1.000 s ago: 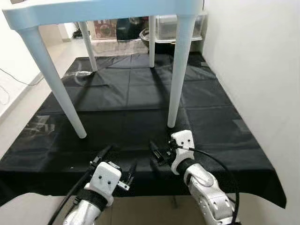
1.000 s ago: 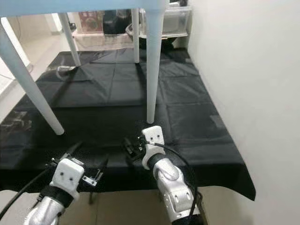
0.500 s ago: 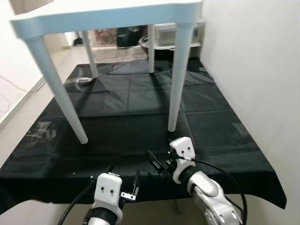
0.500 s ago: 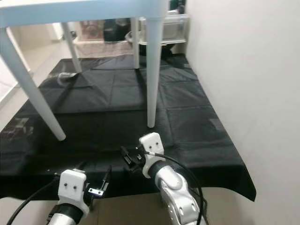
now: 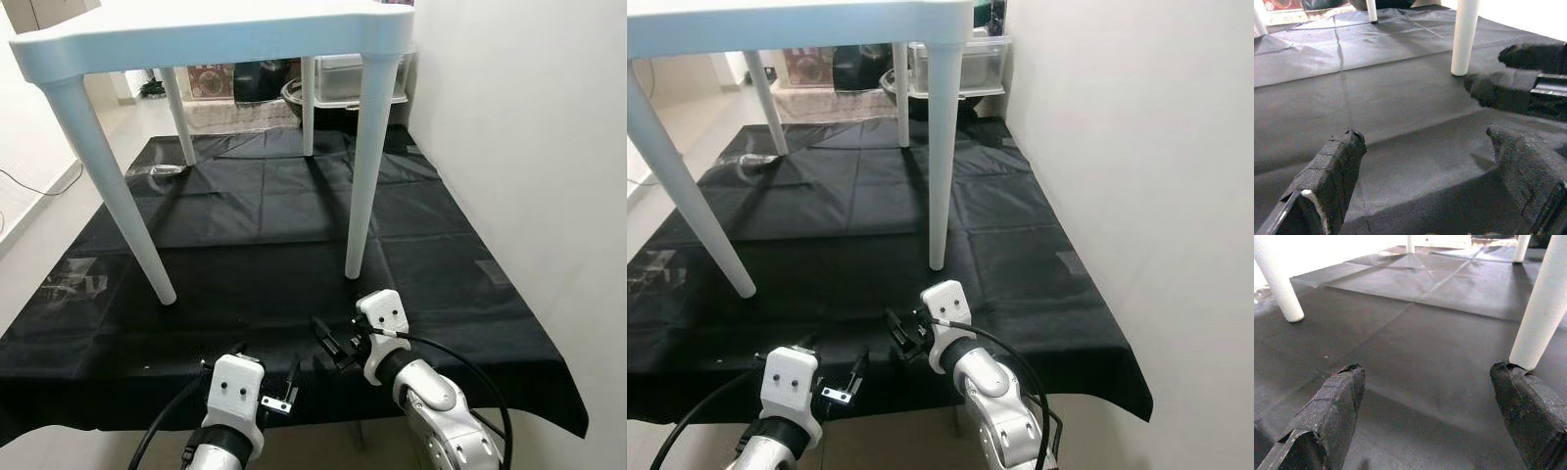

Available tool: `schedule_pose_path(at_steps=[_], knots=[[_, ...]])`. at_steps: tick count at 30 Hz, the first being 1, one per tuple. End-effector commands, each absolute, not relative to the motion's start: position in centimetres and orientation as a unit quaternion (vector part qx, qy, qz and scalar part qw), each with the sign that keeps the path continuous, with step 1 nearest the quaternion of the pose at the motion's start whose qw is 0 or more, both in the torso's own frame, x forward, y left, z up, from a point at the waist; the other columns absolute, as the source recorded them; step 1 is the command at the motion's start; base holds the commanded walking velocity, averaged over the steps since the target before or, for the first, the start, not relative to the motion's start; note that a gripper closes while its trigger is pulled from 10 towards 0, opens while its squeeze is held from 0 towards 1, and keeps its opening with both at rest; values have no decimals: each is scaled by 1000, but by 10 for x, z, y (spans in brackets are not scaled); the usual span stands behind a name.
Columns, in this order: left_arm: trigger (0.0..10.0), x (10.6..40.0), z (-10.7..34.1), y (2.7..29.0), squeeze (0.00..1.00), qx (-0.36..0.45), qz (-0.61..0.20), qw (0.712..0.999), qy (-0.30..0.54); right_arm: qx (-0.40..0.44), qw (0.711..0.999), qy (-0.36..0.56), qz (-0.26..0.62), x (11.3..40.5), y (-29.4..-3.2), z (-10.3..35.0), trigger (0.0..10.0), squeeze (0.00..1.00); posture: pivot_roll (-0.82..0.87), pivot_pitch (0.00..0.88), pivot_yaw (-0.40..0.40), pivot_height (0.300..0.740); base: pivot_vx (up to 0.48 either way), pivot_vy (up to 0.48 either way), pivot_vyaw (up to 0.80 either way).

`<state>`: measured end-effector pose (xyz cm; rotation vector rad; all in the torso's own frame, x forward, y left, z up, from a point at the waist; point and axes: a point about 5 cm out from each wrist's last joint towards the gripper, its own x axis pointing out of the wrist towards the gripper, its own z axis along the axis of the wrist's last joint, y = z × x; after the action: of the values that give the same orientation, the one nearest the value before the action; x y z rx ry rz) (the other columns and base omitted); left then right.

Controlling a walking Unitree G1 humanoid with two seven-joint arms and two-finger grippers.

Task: Building children table

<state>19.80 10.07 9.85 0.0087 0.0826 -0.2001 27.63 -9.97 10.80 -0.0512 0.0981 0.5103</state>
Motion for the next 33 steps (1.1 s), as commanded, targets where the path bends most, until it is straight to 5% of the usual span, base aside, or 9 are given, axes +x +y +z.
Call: schedule_pose_path(at_steps=[1,33], knots=[[10000,197,91,103,0,14,-97,993,60,-31,966,49,251,277,-99,107,10000,0,21,0,-5,740,-322,0,0],[10000,199,90,104,0,33,-88,993,68,-30,964,58,258,278,-96,106,10000,0,26,0,-7,740,-373,0,0]])
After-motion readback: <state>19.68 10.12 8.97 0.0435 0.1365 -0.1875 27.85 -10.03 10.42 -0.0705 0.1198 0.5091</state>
